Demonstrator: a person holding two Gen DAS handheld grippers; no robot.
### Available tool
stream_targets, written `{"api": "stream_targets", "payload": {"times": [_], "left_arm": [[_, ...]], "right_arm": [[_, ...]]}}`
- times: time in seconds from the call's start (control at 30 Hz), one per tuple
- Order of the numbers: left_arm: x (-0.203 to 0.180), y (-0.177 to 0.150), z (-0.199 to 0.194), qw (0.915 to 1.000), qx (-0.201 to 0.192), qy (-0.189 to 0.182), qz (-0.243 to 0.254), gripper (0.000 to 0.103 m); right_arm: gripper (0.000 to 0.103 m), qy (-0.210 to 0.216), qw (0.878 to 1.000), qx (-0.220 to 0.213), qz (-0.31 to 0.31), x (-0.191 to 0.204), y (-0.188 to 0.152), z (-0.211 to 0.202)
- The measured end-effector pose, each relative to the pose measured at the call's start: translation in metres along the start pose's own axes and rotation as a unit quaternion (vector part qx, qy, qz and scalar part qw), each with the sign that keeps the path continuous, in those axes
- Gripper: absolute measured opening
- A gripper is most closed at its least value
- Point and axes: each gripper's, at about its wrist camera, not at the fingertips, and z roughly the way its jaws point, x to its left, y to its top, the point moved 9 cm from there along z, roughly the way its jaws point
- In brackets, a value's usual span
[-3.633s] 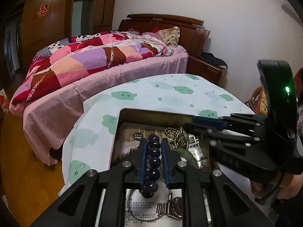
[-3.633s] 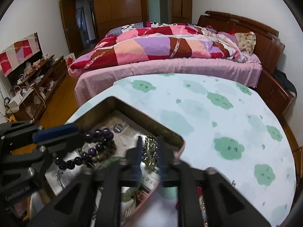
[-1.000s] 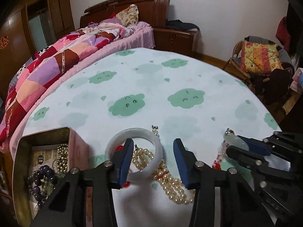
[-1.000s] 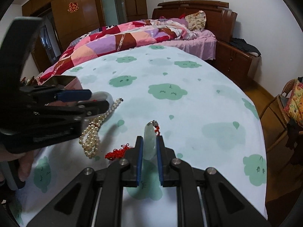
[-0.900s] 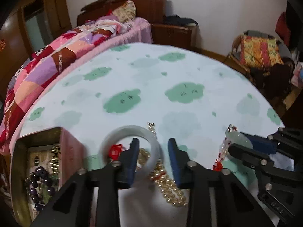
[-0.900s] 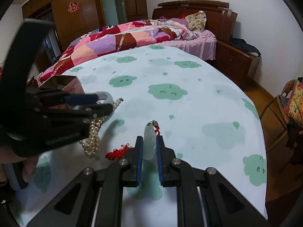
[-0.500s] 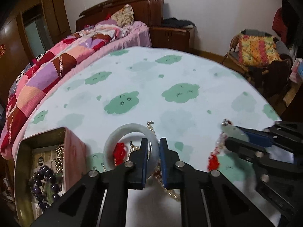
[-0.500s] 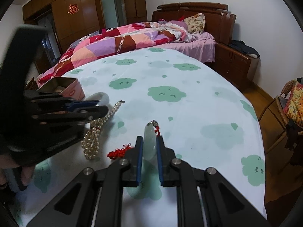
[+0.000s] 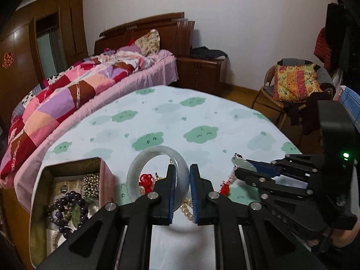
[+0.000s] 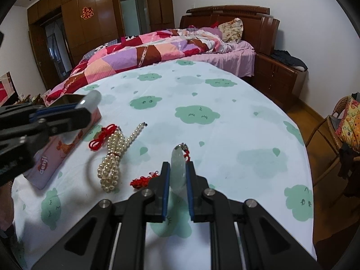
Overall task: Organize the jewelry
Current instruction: 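Carry the white bangle and jade pendant over the tin box with both tools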
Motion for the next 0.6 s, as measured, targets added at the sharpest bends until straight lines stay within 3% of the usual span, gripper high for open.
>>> {"api": "stream_targets", "payload": {"times": [0.3,0.6], "left_arm": [[0.002,0.004,-0.033,0.9995,-0.032,-0.005,-0.004,0.011],[0.023,0.006,-0.064,0.9981,-0.058,0.009,-0.019,0.011]], "right_arm": [[0.016,0.010,1.000,-0.015,-0.003,0.005,0.002,-0.009],[0.016,0.027,0.998,-0.055,-0.022,0.031,0.025,-0.038]]}}
